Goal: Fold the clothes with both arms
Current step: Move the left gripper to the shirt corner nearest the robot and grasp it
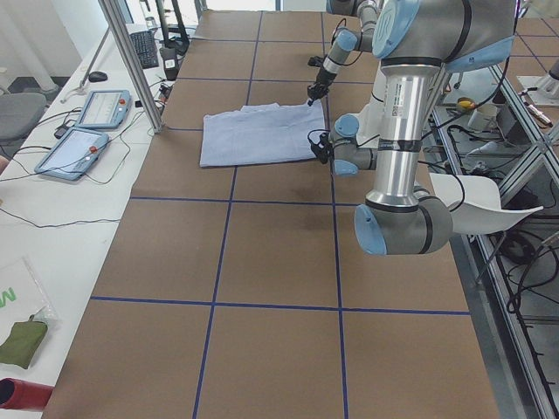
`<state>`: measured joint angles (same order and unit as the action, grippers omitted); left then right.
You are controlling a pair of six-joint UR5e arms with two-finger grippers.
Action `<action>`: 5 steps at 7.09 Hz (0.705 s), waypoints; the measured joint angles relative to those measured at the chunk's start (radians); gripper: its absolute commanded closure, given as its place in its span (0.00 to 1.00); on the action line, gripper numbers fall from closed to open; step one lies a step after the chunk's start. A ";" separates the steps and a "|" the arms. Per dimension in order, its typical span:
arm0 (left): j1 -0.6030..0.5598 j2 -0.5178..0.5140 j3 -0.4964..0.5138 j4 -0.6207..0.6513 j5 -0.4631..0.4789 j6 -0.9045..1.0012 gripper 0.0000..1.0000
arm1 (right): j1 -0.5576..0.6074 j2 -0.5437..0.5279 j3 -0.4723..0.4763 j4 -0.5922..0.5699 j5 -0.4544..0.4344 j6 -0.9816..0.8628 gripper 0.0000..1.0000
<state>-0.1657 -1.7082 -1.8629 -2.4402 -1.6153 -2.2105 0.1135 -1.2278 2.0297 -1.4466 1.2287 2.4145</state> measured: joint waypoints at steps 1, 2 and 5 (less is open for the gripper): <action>0.001 -0.001 0.002 0.001 0.000 0.000 0.87 | 0.000 0.000 0.000 0.000 0.000 0.000 1.00; 0.002 -0.002 0.004 0.001 0.000 0.000 1.00 | 0.000 0.001 -0.001 0.000 0.000 0.000 1.00; 0.007 -0.004 0.003 0.000 0.000 0.000 1.00 | 0.000 0.000 -0.001 0.000 0.000 0.000 1.00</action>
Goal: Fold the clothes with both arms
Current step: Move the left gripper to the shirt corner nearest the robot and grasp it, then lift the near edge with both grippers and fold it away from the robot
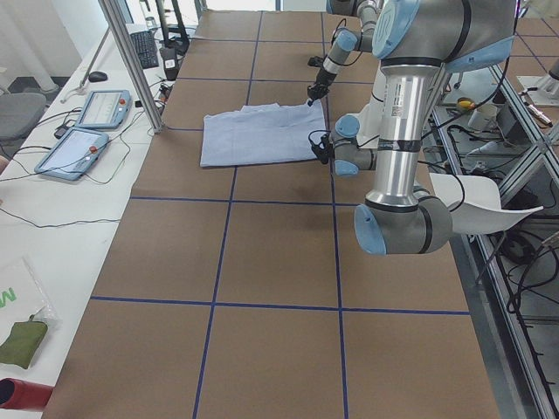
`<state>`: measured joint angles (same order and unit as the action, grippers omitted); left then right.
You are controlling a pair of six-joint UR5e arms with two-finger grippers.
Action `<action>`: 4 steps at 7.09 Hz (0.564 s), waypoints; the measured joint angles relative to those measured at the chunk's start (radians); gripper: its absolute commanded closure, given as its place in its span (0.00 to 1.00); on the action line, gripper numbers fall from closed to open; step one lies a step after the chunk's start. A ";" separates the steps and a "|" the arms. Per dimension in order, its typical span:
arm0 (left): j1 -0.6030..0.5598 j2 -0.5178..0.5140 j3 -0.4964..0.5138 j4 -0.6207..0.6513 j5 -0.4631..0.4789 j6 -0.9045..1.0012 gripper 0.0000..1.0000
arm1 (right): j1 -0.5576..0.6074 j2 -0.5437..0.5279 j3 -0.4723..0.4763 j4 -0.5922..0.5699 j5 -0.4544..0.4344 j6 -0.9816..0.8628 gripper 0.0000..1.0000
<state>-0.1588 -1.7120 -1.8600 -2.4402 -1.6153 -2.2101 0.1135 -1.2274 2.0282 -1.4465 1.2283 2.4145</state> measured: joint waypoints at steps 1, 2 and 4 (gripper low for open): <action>-0.001 0.000 -0.016 0.000 -0.001 0.000 1.00 | 0.001 -0.001 0.003 0.000 0.000 0.000 1.00; -0.005 0.005 -0.060 0.000 -0.003 0.000 1.00 | 0.001 -0.009 0.021 0.000 -0.001 0.002 1.00; -0.012 0.045 -0.217 0.005 -0.012 -0.013 1.00 | -0.025 -0.070 0.131 -0.014 -0.003 0.042 1.00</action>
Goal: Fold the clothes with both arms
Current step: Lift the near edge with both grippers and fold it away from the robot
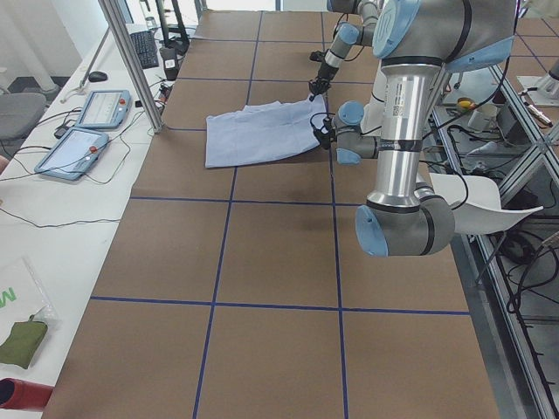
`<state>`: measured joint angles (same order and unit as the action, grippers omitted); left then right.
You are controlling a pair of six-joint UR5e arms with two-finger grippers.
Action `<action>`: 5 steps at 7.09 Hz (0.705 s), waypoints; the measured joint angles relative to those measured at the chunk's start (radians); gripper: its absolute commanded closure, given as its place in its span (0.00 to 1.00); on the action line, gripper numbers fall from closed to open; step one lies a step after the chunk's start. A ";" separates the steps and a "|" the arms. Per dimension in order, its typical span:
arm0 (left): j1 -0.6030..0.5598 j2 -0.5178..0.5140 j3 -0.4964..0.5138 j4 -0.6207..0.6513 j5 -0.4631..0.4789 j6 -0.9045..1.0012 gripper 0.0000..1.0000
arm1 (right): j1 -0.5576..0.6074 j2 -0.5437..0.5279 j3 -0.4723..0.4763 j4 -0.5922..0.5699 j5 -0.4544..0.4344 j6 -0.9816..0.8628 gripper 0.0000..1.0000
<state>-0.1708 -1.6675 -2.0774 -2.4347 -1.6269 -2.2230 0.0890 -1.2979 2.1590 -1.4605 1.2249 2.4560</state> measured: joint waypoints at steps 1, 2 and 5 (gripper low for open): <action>-0.002 0.034 -0.094 0.002 -0.016 -0.016 1.00 | -0.020 -0.030 0.078 -0.045 -0.001 0.023 1.00; -0.018 0.058 -0.174 0.018 -0.043 -0.025 1.00 | -0.023 -0.036 0.158 -0.113 -0.001 0.038 1.00; -0.281 -0.042 -0.152 0.146 -0.243 -0.014 1.00 | 0.130 0.100 0.142 -0.217 0.062 -0.003 1.00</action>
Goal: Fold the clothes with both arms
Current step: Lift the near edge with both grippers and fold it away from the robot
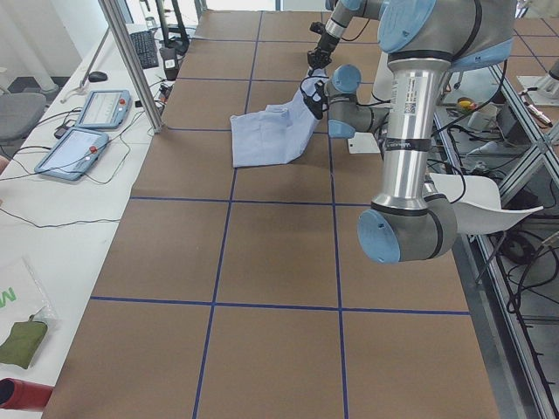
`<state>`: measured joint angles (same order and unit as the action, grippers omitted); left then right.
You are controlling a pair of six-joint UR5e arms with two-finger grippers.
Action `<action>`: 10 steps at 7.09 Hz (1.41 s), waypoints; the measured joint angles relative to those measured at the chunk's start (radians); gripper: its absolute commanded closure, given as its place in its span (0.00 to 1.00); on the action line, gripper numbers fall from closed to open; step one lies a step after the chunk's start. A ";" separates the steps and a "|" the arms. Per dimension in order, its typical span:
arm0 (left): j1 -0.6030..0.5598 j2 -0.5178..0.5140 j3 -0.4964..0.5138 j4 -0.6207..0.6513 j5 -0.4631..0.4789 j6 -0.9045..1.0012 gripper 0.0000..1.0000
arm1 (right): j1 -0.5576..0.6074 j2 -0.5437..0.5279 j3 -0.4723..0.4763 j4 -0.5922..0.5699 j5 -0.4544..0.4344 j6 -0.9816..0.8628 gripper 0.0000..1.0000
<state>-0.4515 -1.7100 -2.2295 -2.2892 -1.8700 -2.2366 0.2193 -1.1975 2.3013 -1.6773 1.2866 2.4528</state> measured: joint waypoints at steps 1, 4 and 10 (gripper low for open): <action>-0.100 -0.064 0.078 0.021 -0.076 0.011 1.00 | 0.084 0.068 -0.082 -0.002 0.069 -0.053 1.00; -0.247 -0.169 0.281 0.031 -0.154 0.110 1.00 | 0.264 0.222 -0.358 0.021 0.245 -0.239 1.00; -0.331 -0.315 0.687 -0.110 -0.146 0.221 1.00 | 0.402 0.464 -0.951 0.359 0.387 -0.340 1.00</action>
<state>-0.7821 -2.0247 -1.5424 -2.3989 -2.0160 -2.0159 0.6212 -0.7336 1.3500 -1.3182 1.6740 2.1125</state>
